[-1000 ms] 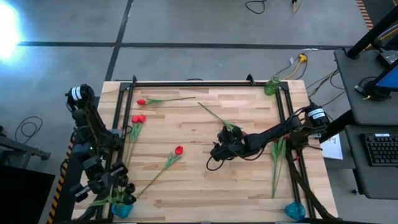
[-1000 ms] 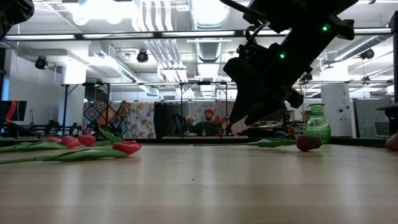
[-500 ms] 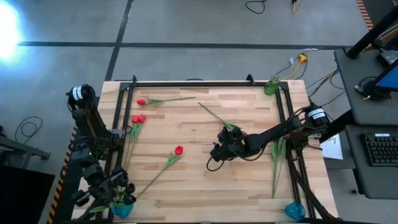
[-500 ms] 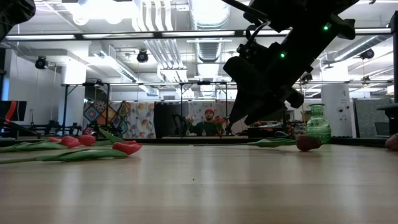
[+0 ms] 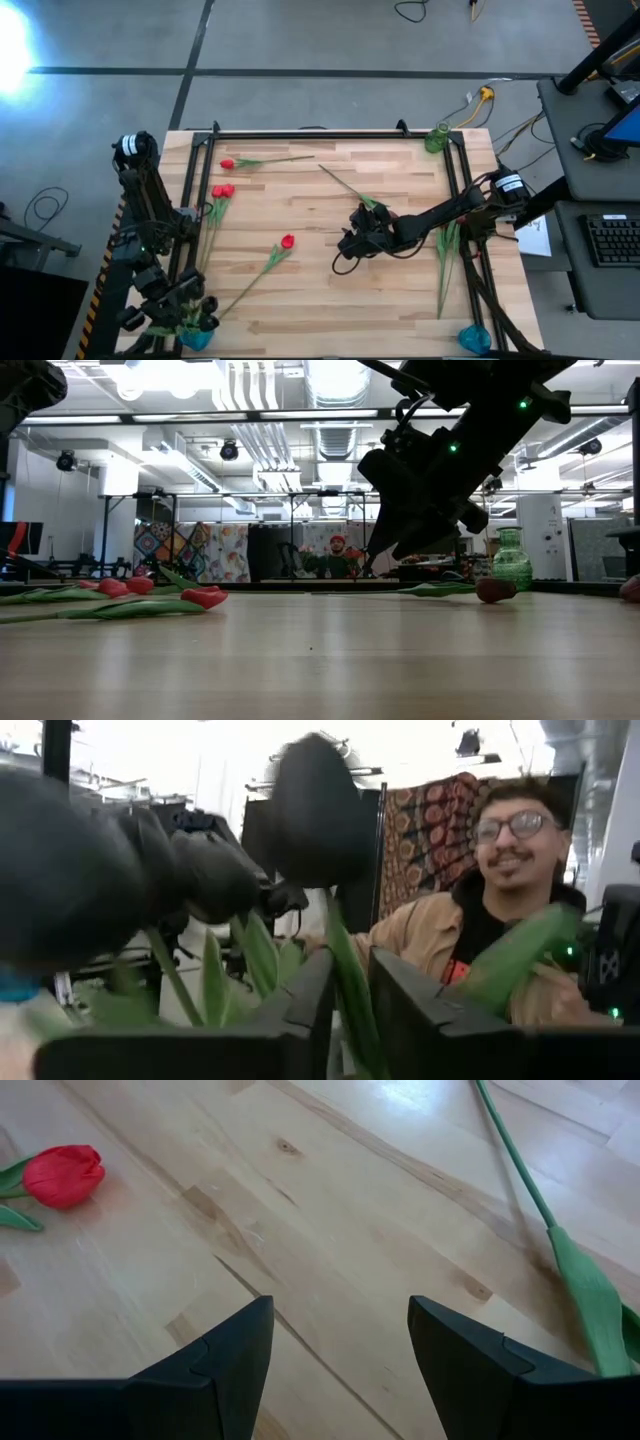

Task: Sort flowers into vase by color
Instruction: Put the black tulip into the left blue vase, then put the dark red tulip into the green vase

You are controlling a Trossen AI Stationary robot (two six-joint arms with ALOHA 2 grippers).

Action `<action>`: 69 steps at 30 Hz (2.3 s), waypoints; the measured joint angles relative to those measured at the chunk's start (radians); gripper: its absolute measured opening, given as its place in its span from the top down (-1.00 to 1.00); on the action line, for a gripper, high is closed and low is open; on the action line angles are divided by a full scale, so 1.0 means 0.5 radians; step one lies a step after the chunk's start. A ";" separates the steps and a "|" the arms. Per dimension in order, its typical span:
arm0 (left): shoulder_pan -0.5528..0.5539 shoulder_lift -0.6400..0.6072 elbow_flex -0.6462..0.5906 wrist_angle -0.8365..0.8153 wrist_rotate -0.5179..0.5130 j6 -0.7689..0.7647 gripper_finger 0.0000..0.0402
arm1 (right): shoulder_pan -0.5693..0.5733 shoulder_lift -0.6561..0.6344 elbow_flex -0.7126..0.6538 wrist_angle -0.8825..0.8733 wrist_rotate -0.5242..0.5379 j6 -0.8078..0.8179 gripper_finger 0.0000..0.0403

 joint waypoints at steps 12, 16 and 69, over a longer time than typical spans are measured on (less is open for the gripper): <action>-0.001 -0.146 0.002 -0.391 -0.001 -0.152 0.27 | 0.000 0.000 0.000 0.014 0.002 -0.022 -0.11; -0.001 -0.210 0.049 -0.621 0.001 -0.200 0.24 | 0.000 0.000 0.000 0.025 0.002 -0.047 -0.11; 1.206 -1.573 0.182 -3.172 -0.221 -0.863 0.36 | 0.010 0.000 0.002 0.444 0.011 -0.580 -0.11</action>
